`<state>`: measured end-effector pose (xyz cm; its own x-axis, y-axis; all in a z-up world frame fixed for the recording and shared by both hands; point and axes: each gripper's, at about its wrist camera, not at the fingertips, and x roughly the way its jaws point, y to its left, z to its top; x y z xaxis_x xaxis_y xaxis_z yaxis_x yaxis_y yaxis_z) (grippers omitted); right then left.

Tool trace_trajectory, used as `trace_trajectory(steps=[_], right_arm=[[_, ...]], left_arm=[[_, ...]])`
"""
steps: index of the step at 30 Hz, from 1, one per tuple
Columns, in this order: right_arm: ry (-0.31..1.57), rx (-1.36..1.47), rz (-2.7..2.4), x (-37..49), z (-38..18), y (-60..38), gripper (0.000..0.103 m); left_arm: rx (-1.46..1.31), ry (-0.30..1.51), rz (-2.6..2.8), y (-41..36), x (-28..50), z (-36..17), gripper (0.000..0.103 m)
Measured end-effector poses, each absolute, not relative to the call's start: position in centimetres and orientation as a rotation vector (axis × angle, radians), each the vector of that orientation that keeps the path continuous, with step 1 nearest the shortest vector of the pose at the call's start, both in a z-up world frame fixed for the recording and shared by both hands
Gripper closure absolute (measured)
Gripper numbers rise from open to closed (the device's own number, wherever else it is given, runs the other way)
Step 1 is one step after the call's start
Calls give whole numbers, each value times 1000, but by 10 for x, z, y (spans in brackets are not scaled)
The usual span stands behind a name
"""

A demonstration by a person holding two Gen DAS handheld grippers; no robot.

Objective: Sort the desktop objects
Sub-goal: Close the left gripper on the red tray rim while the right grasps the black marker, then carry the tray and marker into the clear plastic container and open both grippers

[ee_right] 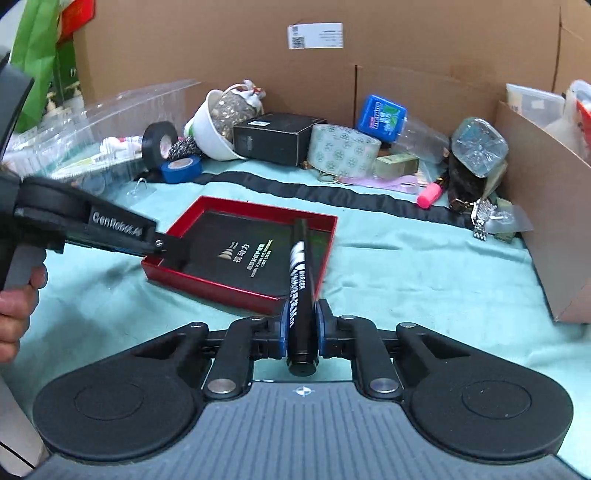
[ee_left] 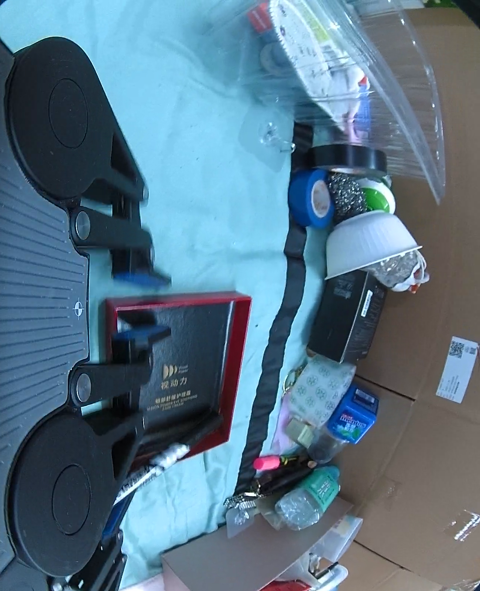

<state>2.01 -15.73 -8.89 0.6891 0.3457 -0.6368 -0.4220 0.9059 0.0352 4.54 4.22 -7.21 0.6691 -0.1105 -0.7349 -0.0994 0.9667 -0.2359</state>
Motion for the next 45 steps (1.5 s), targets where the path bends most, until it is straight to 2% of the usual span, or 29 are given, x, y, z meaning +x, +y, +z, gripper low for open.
trace_trajectory(steps=[2,13,15,16,17,19,23,28,29,30,31,32,33,35,37,38,40,45], right_arm=[[683,-91,417,20,-85,-162,86],[622,-46,323,11,-63,-193,86],[677,-67,327,16,-71,-193,86],[702,-80,332,18,-76,-191,86],[718,-93,326,19,-80,-189,85],[742,-111,328,20,-86,-183,84],[758,-116,329,27,-90,-177,80],[765,-122,330,39,-93,-174,80],[765,-121,328,41,-93,-174,80],[765,-121,329,43,-93,-173,79],[765,-124,331,44,-94,-172,79],[767,-125,333,45,-93,-172,80],[771,-124,339,46,-93,-172,86],[775,-111,344,46,-93,-172,87],[774,-111,343,46,-93,-171,87],[775,-105,341,47,-93,-171,87],[778,-91,337,47,-92,-171,87],[767,-48,353,40,-87,-172,87]], left_arm=[[-290,841,-8,48,45,-73,101],[-290,838,1,60,38,-71,102],[-289,840,1,62,37,-70,95],[-293,844,-4,62,38,-71,83],[-294,848,-6,62,39,-71,76],[-288,852,-17,61,42,-72,75],[-267,860,-38,57,48,-72,64],[-241,852,-47,54,53,-74,61],[-235,850,-49,53,54,-74,68],[-219,848,-45,52,55,-74,86],[-200,844,-42,50,56,-74,91],[-189,845,-45,50,56,-74,92],[-185,848,-45,50,57,-73,93],[-173,845,-46,49,58,-73,91],[-161,834,-53,47,59,-75,70],[-159,828,-53,46,60,-76,76],[-148,828,-50,45,61,-74,101],[-201,838,-58,51,55,-70,103]])
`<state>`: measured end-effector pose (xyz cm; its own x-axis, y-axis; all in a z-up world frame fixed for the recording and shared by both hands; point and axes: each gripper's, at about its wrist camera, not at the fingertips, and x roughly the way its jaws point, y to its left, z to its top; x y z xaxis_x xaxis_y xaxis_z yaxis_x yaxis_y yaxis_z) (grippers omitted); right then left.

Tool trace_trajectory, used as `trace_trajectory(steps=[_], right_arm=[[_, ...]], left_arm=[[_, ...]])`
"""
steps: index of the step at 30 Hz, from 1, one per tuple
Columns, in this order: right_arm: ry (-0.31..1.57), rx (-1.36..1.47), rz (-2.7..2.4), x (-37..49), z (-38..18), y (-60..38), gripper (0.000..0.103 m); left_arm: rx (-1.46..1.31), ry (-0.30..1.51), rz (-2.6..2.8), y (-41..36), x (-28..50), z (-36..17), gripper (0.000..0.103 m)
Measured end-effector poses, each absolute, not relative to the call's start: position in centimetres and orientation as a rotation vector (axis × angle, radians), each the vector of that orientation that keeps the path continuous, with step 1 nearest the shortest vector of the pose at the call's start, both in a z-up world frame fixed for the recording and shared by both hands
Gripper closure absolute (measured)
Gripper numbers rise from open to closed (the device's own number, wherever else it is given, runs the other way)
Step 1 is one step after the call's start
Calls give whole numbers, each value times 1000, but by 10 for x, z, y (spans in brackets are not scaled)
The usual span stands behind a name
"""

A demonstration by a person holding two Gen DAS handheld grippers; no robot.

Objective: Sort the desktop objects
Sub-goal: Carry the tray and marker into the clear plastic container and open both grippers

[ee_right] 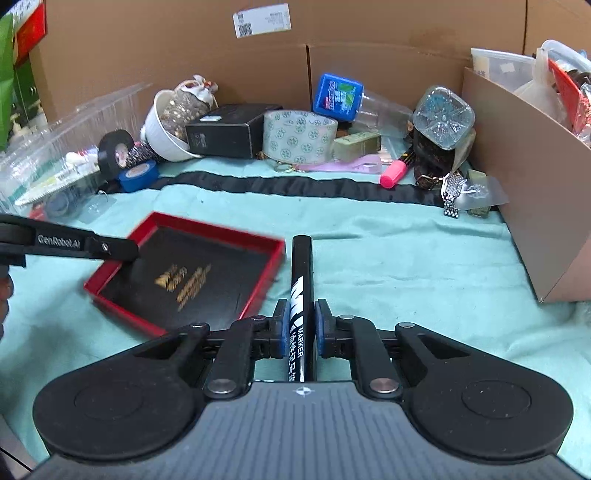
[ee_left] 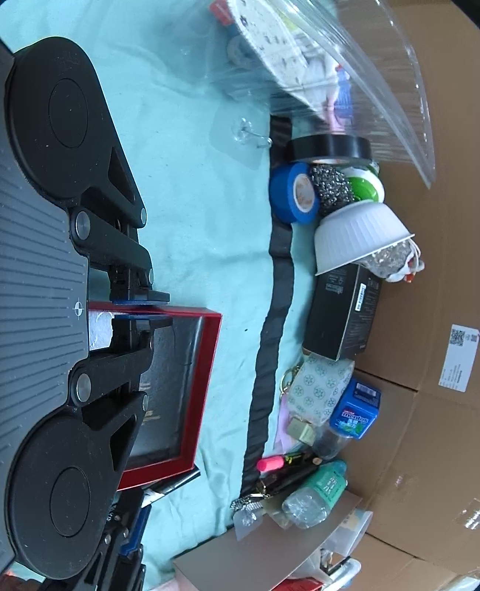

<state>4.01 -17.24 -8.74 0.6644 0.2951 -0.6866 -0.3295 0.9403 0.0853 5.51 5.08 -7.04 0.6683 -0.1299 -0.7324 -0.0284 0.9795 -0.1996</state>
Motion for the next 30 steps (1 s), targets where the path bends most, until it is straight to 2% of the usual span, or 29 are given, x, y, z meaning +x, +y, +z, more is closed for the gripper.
trace_trajectory(steps=[6,16,30], right_arm=[[730,-42,368,32,-75,-170,87],[609,-5,489,22,-35,-150,87],[534,-23,700,72,22,-32,87]], left_arm=[[-246,809,-77,62,40,-55,103],[-189,669,-81,85,20,17,103],[-275,588,70,216,37,74,103]])
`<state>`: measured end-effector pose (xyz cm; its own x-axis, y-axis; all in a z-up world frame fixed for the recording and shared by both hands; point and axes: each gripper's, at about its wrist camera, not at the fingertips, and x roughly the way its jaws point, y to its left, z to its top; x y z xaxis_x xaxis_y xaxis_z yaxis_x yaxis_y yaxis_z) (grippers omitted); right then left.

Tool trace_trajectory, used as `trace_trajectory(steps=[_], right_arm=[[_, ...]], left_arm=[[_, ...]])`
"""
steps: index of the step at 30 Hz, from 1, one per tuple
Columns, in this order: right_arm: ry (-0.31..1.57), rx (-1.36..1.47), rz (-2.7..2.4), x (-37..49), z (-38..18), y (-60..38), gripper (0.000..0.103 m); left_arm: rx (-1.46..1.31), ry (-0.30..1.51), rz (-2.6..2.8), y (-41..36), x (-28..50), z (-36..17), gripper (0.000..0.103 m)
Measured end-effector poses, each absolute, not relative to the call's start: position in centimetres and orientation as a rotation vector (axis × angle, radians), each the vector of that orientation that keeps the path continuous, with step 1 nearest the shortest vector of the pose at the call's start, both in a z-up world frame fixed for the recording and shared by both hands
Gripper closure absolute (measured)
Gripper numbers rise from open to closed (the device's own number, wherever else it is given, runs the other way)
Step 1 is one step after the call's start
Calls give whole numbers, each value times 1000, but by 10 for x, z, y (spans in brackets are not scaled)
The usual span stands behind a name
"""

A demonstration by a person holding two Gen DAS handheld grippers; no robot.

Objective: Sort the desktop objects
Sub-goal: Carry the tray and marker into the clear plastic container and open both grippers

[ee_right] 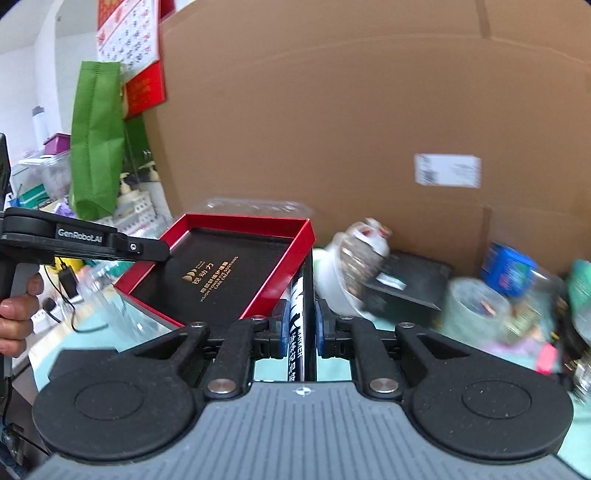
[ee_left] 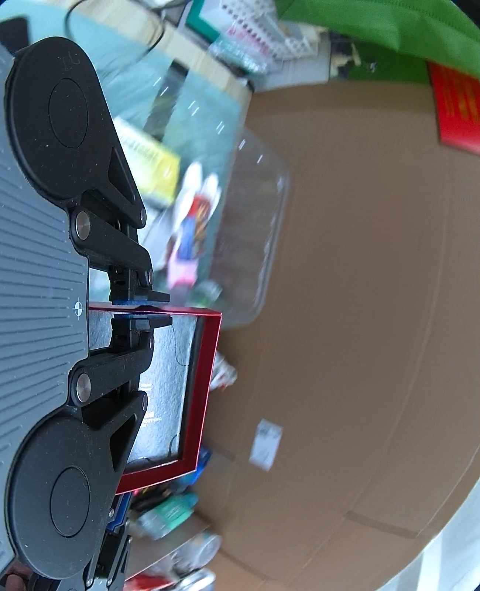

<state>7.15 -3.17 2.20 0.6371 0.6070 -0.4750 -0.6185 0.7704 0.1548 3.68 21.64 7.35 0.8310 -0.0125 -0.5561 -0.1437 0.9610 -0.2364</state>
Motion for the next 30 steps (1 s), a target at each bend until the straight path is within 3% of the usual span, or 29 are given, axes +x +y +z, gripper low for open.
trace_trajectory(steps=[13,26,27,28,29,30], right_arm=[[608,-12,736,125,21,94,87],[688,-70,662,172,-6,149,86],[690,-87,662,172,-6,151,86],[688,-106,665,173,-6,152,84],[677,-122,673,171,-5,151,72],[665,-129,675,171,-5,150,54]], left_arm=[[-301,633,157,334,104,66,103],[-298,684,164,373,159,28,102],[-310,679,161,373,160,28,96],[-324,665,151,374,160,27,78],[-344,649,137,376,159,27,69],[-374,635,112,375,156,29,62]])
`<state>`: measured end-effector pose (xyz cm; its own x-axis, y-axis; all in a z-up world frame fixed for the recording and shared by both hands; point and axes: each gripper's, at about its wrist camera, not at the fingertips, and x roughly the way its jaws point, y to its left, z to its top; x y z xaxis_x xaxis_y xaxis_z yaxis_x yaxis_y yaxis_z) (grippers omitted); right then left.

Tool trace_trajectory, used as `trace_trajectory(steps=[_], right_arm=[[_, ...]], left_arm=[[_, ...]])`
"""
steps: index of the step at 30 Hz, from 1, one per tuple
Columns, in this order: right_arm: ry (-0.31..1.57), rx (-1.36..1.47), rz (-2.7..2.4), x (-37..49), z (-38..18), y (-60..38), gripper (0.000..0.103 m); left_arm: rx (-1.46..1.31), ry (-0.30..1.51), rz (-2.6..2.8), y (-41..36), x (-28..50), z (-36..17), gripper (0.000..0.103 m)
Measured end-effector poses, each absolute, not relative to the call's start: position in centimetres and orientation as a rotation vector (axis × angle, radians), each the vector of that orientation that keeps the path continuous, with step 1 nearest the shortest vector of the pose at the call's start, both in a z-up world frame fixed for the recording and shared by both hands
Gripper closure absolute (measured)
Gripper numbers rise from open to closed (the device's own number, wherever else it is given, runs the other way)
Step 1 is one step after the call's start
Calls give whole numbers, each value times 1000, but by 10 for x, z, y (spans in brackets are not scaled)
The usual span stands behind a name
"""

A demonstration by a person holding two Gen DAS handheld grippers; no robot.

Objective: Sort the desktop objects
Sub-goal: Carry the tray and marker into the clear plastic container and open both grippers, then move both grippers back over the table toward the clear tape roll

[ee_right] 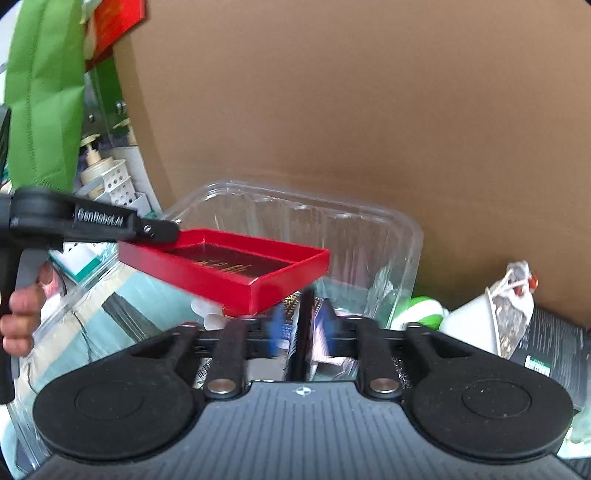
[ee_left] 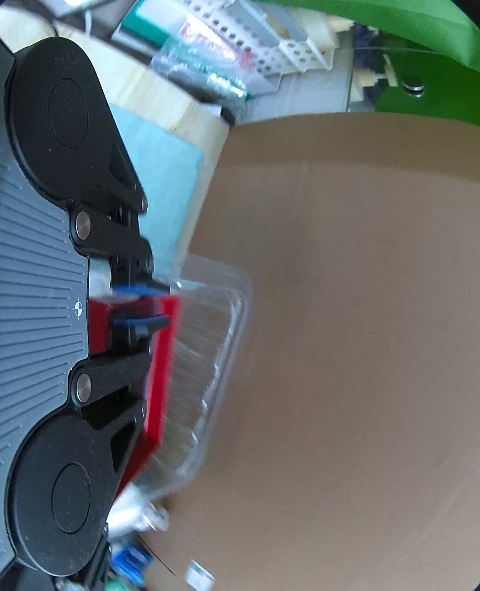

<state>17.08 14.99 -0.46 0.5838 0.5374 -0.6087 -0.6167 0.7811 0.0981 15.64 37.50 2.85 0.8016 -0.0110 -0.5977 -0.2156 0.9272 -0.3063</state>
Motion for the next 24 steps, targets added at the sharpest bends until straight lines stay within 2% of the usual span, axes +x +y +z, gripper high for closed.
trace_trajectory(steps=[1,4,6,7,12,24], right_arm=[[652,-130,690,169,-4,149,47],[637,-134,720,163,-1,146,36],[621,-132,734,157,0,144,14],[605,-130,738,153,0,140,12],[597,-100,764,145,4,135,2],[601,-43,771,134,17,111,0]], left_arm=[[-404,626,81,376,155,30,42],[-446,592,30,371,146,34,10],[-416,557,14,362,139,39,3],[-393,546,13,357,136,41,0],[-311,518,8,340,125,45,0],[-296,513,-31,308,100,57,0]])
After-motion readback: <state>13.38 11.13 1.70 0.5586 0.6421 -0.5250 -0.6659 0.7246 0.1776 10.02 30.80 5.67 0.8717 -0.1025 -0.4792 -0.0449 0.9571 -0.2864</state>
